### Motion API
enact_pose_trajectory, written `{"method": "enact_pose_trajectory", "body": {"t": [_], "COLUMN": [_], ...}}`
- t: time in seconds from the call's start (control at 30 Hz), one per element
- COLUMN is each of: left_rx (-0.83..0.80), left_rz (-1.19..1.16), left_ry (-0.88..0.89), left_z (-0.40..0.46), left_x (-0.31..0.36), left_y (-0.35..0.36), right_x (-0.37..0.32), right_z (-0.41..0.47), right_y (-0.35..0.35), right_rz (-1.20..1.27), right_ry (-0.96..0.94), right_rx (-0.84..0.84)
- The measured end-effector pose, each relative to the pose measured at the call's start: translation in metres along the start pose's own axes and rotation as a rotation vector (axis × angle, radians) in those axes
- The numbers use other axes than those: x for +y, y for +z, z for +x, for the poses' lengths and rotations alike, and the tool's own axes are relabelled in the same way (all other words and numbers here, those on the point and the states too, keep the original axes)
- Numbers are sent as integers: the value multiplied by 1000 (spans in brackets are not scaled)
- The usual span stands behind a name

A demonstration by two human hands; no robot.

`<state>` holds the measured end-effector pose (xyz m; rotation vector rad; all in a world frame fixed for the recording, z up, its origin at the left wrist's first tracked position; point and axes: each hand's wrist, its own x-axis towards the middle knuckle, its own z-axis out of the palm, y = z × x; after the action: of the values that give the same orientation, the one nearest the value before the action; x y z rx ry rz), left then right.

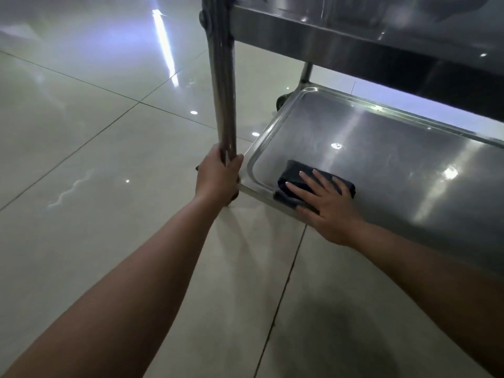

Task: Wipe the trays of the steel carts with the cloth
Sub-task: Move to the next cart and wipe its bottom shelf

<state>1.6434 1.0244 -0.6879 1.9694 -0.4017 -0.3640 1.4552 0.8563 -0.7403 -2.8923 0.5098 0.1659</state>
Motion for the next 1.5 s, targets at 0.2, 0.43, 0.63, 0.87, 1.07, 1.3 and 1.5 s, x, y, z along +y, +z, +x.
{"method": "enact_pose_trajectory", "body": {"t": [0.2, 0.43, 0.63, 0.87, 1.07, 1.3, 1.5], "left_rx": [-29, -18, -12, 12, -15, -26, 285], "left_rz": [103, 149, 137, 163, 159, 262, 287], "left_ry": [27, 62, 61, 82, 74, 52, -113], "left_z": [2, -1, 2, 3, 1, -1, -29], "left_x": [0, -1, -7, -6, -3, -3, 13], "left_y": [-7, -5, -3, -2, -3, -9, 28], "right_x": [73, 73, 54, -43, -72, -46, 33], "right_z": [-89, -40, 99, 150, 95, 25, -77], "right_y": [-2, -16, -46, -31, -7, -9, -2], "right_rz": [-31, -13, 107, 65, -18, 17, -27], "right_ry": [60, 520, 663, 310, 48, 24, 103], "right_rx": [-19, -14, -92, -121, -60, -64, -21]}}
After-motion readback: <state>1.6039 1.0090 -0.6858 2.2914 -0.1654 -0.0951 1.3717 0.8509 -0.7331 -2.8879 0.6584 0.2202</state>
